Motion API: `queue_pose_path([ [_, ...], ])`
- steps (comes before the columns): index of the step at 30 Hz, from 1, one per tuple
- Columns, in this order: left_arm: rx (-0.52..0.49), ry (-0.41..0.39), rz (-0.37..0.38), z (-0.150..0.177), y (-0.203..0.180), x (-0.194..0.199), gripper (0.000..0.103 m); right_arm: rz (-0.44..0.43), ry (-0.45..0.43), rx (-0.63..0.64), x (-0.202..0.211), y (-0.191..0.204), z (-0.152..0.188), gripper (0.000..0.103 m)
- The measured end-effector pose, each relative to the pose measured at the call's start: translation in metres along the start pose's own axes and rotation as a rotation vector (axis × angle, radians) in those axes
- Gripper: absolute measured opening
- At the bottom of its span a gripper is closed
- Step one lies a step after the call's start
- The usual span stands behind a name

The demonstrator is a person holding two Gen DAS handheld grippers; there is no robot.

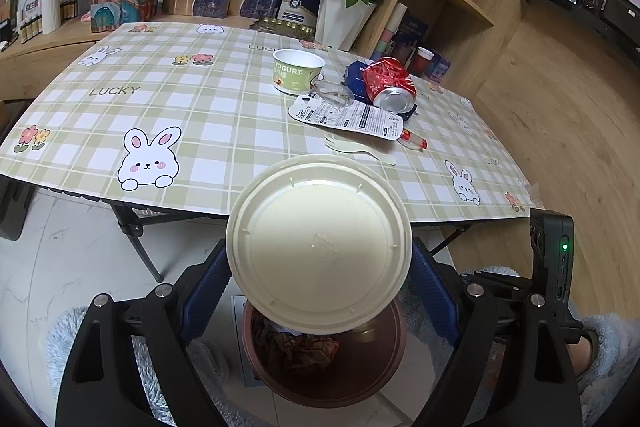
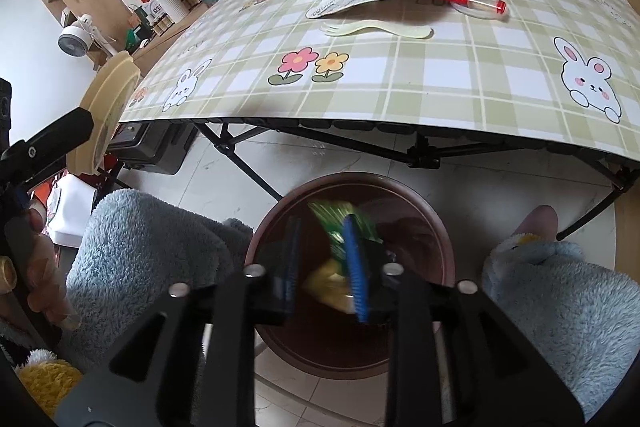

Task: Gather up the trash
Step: 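Lower the beige lid into the bin and open the left tool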

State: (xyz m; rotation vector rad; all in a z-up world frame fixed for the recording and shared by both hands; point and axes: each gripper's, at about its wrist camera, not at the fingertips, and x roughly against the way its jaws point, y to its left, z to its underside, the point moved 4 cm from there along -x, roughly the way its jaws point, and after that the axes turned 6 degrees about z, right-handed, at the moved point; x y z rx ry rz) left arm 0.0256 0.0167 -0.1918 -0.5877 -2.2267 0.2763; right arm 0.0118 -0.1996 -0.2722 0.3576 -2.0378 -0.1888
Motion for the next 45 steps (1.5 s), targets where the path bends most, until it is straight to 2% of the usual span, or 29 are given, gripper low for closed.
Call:
queue_pose_path([
  [4,0.0,0.0,-0.001,0.0,0.0,0.0,0.084,0.03,-0.037,0.013,0.006,-0.001,-0.003,0.039],
  [6,0.001,0.001,-0.003,0.001,0.0,-0.001,0.084,0.069,-0.082,0.025,0.014,-0.002,-0.007,0.055],
  [7,0.001,0.0,-0.003,0.001,0.001,-0.001,0.084,0.09,-0.109,0.03,0.017,-0.003,-0.009,0.072],
  [8,0.002,0.001,-0.004,0.001,0.002,-0.001,0.084,0.122,-0.152,0.038,0.023,-0.005,-0.012,0.083],
  [12,-0.004,-0.006,-0.011,-0.001,0.005,0.0,0.084,0.213,-0.248,0.034,0.038,-0.02,-0.022,0.096],
  [16,-0.067,-0.018,-0.038,-0.004,0.002,0.0,0.084,0.288,-0.331,0.002,0.051,-0.039,-0.03,0.097],
  [18,-0.102,-0.016,-0.061,-0.003,0.002,-0.002,0.084,0.358,-0.391,0.01,0.057,-0.05,-0.031,0.097],
  [21,-0.096,-0.018,-0.043,0.001,0.007,-0.006,0.084,0.43,-0.41,-0.002,0.058,-0.065,-0.028,0.097],
  [24,-0.135,-0.018,-0.047,0.009,0.005,-0.012,0.084,0.442,-0.383,-0.051,0.054,-0.075,-0.024,0.097],
  [30,-0.213,0.02,-0.028,0.025,-0.01,-0.026,0.084,0.454,-0.38,-0.006,0.051,-0.063,-0.021,0.097],
  [37,-0.308,0.108,-0.019,0.04,-0.026,-0.048,0.085,0.461,-0.364,-0.022,0.048,-0.063,-0.019,0.097],
  [45,-0.305,0.152,-0.008,0.045,-0.025,-0.059,0.085,0.461,-0.346,-0.048,0.046,-0.069,-0.018,0.097],
])
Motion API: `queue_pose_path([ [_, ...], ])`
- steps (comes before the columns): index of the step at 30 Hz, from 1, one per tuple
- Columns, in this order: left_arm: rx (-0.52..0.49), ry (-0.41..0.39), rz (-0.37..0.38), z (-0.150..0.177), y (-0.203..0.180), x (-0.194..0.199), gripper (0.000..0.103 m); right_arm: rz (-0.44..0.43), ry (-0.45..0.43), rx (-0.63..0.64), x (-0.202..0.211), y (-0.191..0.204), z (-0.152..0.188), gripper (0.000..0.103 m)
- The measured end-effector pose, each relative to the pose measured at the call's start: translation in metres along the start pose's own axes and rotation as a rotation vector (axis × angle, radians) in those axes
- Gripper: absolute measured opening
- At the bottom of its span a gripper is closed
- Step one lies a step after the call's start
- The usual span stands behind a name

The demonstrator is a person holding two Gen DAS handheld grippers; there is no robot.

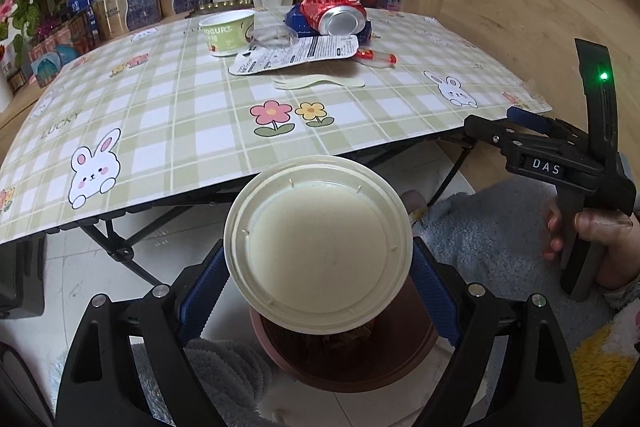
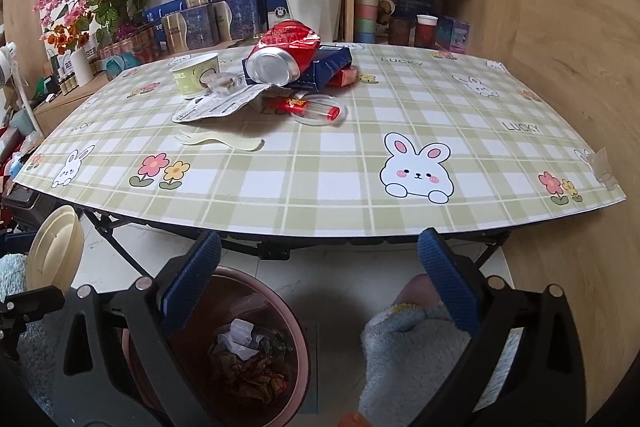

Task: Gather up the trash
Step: 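Lower the beige lid into the bin and open the left tool, then raise both tools back toward the remaining trash on the table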

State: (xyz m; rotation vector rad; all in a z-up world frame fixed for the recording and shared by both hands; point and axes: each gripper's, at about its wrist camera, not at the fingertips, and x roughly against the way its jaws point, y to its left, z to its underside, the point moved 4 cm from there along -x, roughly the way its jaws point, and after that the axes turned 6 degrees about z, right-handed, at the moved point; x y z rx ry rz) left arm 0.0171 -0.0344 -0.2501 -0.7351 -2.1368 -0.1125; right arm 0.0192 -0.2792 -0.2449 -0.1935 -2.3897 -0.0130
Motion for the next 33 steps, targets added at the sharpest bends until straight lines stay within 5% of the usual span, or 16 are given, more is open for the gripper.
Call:
queue_pose_path([
  [15,0.001,0.019,-0.002,0.001,-0.002,-0.006,0.091,-0.003,0.02,-0.003,-0.004,-0.002,0.002,0.097],
  [33,0.144,-0.02,-0.091,-0.001,0.031,0.003,0.091,-0.003,0.029,0.0,-0.007,0.0,0.005,0.097],
])
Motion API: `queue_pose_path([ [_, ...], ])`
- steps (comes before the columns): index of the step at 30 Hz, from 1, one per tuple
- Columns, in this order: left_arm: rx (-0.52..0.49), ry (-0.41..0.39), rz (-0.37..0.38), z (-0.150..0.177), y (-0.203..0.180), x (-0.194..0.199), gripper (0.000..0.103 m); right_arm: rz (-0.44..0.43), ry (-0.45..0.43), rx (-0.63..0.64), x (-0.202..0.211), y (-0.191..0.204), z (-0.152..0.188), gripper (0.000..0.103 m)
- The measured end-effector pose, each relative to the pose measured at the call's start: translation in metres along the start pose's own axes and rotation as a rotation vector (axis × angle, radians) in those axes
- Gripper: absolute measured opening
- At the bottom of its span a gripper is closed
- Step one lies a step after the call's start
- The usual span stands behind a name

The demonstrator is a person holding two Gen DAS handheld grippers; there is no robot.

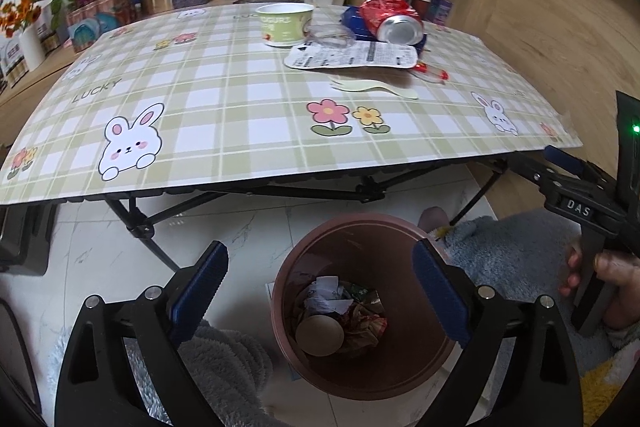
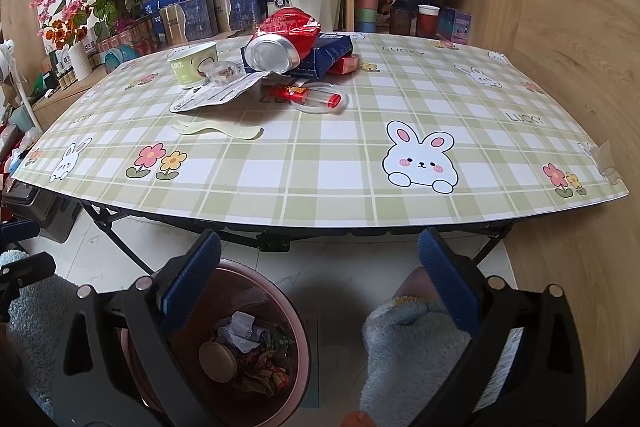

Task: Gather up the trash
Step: 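Raise both tools back toward the remaining trash on the table, then grasp the white yogurt cup with the left tool while the right tool grasps the red can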

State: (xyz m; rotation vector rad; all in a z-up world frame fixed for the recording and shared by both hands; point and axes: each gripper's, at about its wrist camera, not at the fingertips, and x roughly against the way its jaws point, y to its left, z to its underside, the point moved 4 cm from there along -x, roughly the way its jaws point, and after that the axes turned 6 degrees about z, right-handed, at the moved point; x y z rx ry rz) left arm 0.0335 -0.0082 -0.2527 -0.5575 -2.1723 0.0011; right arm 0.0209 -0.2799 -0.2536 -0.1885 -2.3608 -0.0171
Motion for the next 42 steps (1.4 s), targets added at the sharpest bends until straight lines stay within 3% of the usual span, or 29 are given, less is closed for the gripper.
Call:
queue_pose_path([
  [12,0.022,-0.03,-0.02,-0.011,0.005,0.011,0.091,-0.055,0.001,-0.011,-0.003,-0.004,-0.014,0.097],
  [21,-0.026,-0.107,0.015,-0.074,0.006,0.021,0.091,-0.083,-0.045,-0.025,-0.007,-0.023,-0.059,0.097],
  [27,-0.03,-0.145,0.061,-0.132,0.013,0.003,0.091,-0.162,-0.026,-0.057,-0.025,-0.032,-0.087,0.097],
  [33,-0.104,-0.143,0.036,-0.189,0.021,-0.04,0.091,-0.135,-0.039,-0.032,-0.046,-0.031,-0.116,0.097],
  [39,-0.069,-0.07,0.016,-0.226,0.041,-0.107,0.091,-0.13,-0.046,-0.023,-0.068,-0.026,-0.135,0.097],
  [42,-0.061,-0.04,-0.032,-0.24,0.05,-0.138,0.091,-0.14,-0.034,-0.015,-0.078,-0.023,-0.139,0.097],
])
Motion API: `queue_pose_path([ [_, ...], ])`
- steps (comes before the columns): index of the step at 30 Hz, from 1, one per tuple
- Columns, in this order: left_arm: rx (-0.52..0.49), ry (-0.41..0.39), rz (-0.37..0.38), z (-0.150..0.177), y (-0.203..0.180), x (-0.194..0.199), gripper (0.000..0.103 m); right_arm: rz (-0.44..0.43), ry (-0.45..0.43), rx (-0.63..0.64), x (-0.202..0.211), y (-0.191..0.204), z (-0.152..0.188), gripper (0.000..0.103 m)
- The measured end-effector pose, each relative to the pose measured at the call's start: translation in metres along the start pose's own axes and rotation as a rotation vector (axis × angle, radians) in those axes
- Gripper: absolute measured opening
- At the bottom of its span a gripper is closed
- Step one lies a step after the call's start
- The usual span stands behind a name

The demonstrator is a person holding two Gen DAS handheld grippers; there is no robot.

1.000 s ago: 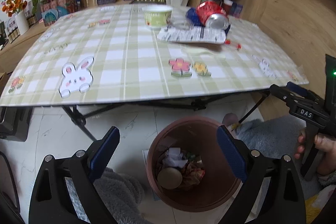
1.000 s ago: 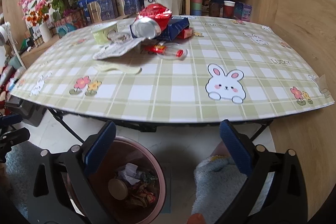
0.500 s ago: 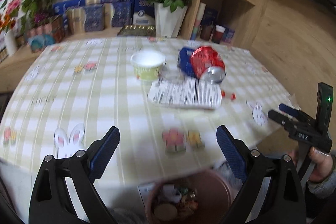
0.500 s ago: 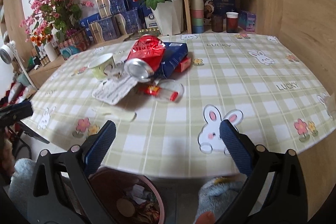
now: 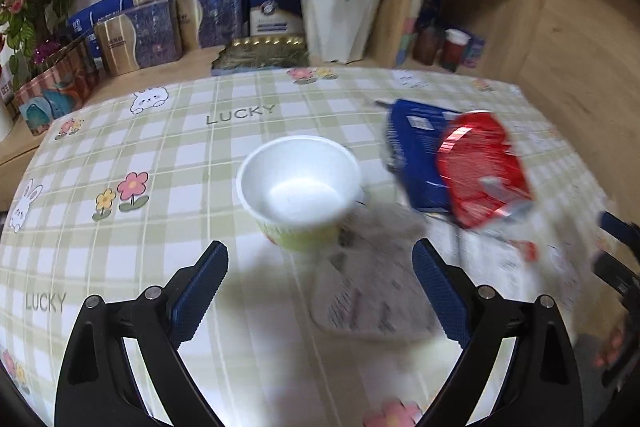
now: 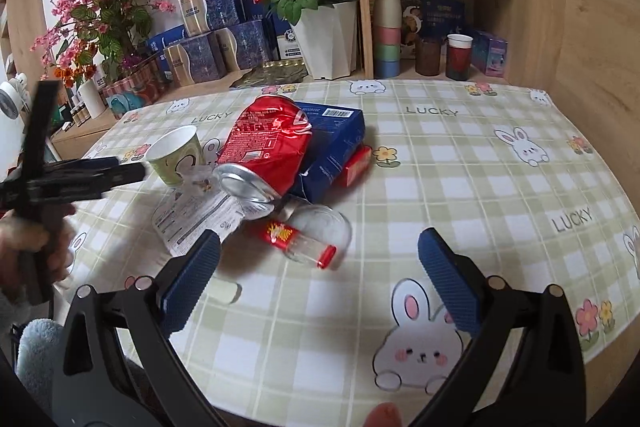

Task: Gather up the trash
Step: 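Grasp the white yogurt cup with the left tool while the right tool grasps the red can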

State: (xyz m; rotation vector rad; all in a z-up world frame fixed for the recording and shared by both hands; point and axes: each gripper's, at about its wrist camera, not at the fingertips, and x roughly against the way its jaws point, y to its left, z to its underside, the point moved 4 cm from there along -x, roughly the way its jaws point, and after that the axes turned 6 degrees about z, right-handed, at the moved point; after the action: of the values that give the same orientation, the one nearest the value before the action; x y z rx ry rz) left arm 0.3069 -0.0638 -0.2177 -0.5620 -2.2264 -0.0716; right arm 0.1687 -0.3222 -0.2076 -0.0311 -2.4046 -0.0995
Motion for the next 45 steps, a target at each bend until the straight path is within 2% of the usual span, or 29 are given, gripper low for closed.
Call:
queue_pose_path([
  [2,-0.01,0.016,-0.057,-0.007,0.002,-0.016,0.091,-0.001,0.004,0.019,-0.004,0.002,-0.002,0.097],
  [7,-0.026,0.007,-0.082,-0.024,0.003,-0.037,0.091,0.009,-0.016,0.07,-0.008,0.004,-0.012,0.097],
  [13,0.062,0.033,-0.074,-0.03,0.017,-0.058,0.091,0.0,-0.037,0.018,-0.016,-0.007,-0.034,0.097],
  [15,0.085,0.035,-0.065,-0.031,0.021,-0.059,0.088,-0.002,-0.052,0.012,-0.02,-0.009,-0.044,0.097],
  [16,0.097,0.029,-0.045,-0.031,0.023,-0.058,0.08,-0.006,-0.062,0.011,-0.024,-0.009,-0.05,0.097],
  [19,0.092,0.006,-0.012,-0.031,0.022,-0.049,0.078,0.001,-0.096,0.027,-0.034,-0.007,-0.063,0.097],
  [22,0.061,-0.042,-0.021,-0.03,0.018,-0.033,0.078,0.011,-0.105,0.058,-0.05,-0.003,-0.074,0.097],
  [26,0.103,-0.087,0.007,-0.025,0.018,-0.011,0.078,-0.009,-0.095,0.136,-0.074,0.016,-0.084,0.097],
  [30,0.123,-0.109,0.042,-0.018,0.018,0.009,0.078,-0.013,-0.123,0.169,-0.087,0.026,-0.087,0.097],
  [37,0.127,-0.111,0.078,-0.005,0.02,0.037,0.078,-0.041,-0.113,0.236,-0.101,0.041,-0.092,0.097],
  [44,0.1,-0.121,0.094,0.007,0.012,0.053,0.078,-0.077,-0.034,0.255,-0.12,0.05,-0.088,0.096],
  [45,0.099,-0.118,0.102,0.009,0.011,0.054,0.078,-0.087,-0.019,0.248,-0.122,0.049,-0.086,0.092],
])
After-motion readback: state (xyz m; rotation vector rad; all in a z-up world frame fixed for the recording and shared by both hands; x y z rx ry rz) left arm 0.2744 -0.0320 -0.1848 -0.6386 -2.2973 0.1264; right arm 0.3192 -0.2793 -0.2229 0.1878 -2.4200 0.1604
